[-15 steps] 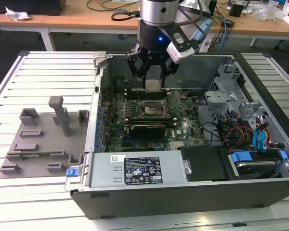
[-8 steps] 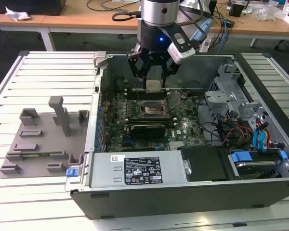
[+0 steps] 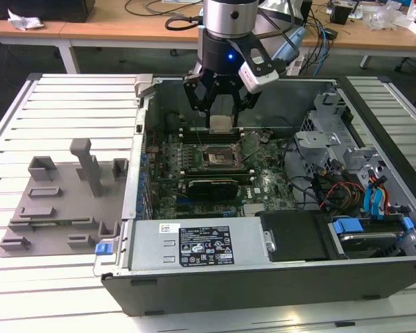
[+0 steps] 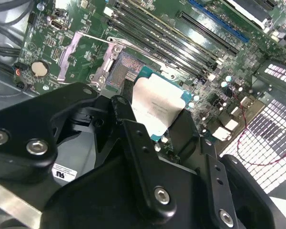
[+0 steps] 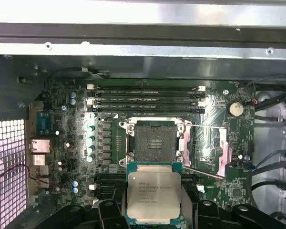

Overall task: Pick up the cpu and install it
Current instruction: 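Place the cpu into insertion slot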

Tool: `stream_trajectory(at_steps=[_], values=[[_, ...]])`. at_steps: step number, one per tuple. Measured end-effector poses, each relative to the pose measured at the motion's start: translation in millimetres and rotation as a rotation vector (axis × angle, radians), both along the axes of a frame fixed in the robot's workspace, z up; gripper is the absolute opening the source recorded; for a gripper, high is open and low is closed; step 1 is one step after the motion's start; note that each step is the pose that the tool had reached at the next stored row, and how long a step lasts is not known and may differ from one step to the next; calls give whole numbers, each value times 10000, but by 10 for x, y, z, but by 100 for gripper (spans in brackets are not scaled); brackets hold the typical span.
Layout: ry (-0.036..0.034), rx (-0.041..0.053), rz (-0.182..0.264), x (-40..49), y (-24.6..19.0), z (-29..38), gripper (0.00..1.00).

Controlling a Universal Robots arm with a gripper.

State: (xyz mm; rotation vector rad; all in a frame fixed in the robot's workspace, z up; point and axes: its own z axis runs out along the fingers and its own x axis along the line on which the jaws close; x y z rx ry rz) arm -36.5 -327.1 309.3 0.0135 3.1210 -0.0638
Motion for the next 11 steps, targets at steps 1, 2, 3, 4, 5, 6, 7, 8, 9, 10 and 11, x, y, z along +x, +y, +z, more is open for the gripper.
stream_trajectory(at_steps=[1,2,3,4,5,6,7,8,9,10,11], values=[[0,-1,-99,0,0,0,55],[1,-3,-238,0,0,0,55],[1,-4,-328,0,0,0,55],[0,-6,-432,0,0,-1,55],[0,-11,-574,0,0,-1,55],[1,-20,-725,0,0,-1,55],[0,-31,-920,0,0,-2,55],[0,-40,-1111,0,0,-2,55],[0,-46,-1225,0,0,-2,55],[0,-53,-1399,0,0,-3,55],[0,-61,-1514,0,0,-3,55]])
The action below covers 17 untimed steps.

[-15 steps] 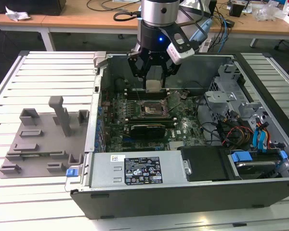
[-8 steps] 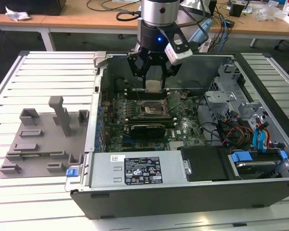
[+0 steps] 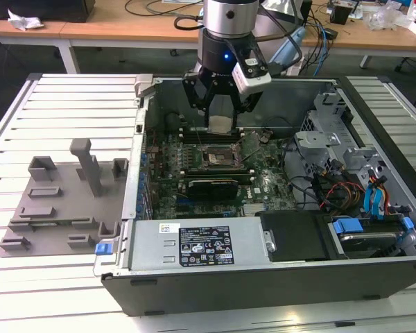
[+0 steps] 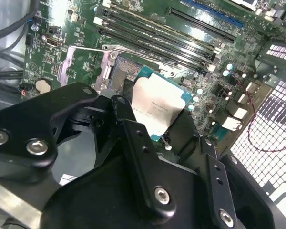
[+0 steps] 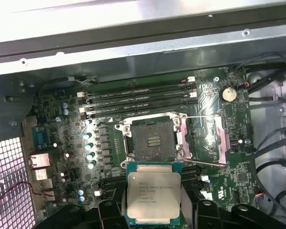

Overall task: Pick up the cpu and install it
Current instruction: 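Place the cpu into insertion slot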

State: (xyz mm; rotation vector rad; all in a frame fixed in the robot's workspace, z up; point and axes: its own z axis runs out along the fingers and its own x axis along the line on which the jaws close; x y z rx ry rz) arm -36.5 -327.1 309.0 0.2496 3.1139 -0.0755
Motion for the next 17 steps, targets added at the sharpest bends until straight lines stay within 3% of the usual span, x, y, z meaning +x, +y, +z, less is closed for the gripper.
stream_trajectory(at_steps=[17], values=[[1,-24,-1740,0,0,-3,55]])
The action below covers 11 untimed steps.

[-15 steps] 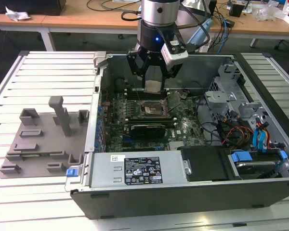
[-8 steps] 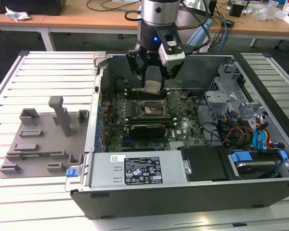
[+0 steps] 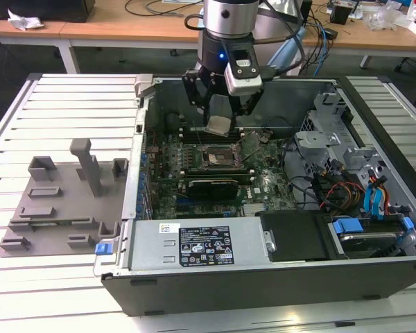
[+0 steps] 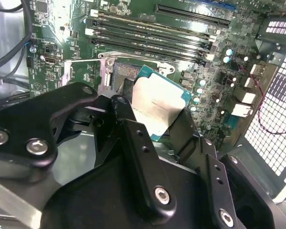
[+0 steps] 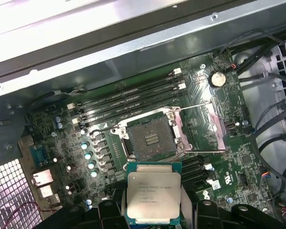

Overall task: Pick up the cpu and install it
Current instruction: 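Place the cpu into insertion slot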

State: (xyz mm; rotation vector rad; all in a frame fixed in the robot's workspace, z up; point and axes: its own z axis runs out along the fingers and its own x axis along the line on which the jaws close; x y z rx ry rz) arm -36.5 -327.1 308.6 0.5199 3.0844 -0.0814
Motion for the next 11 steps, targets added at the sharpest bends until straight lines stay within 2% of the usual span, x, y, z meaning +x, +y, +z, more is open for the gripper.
stream_trajectory(at_steps=[6,8,11], values=[[0,-4,-764,0,0,-1,55],[0,-6,-1173,0,0,-2,55],[0,-7,-1408,0,0,-2,55]])
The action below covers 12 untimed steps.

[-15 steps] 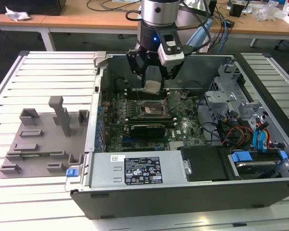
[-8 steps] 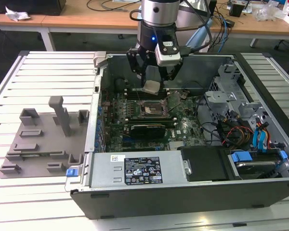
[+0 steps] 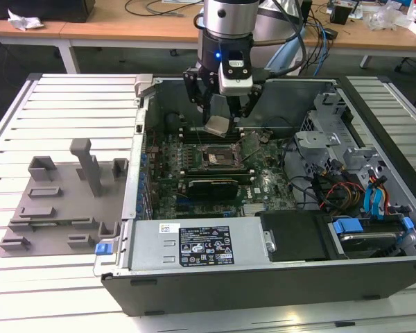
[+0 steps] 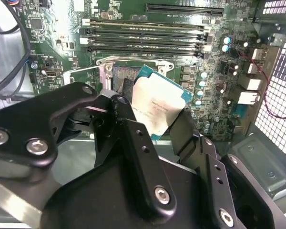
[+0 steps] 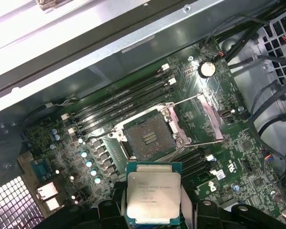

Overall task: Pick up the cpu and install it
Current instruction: 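Place the cpu into insertion slot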

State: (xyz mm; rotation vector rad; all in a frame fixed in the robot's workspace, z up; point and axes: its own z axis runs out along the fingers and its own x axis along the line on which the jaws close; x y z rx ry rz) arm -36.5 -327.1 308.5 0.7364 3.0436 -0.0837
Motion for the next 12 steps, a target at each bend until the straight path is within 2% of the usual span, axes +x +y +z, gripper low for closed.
stream_trajectory(at_steps=[12], values=[[0,-2,-976,0,0,-1,55]])
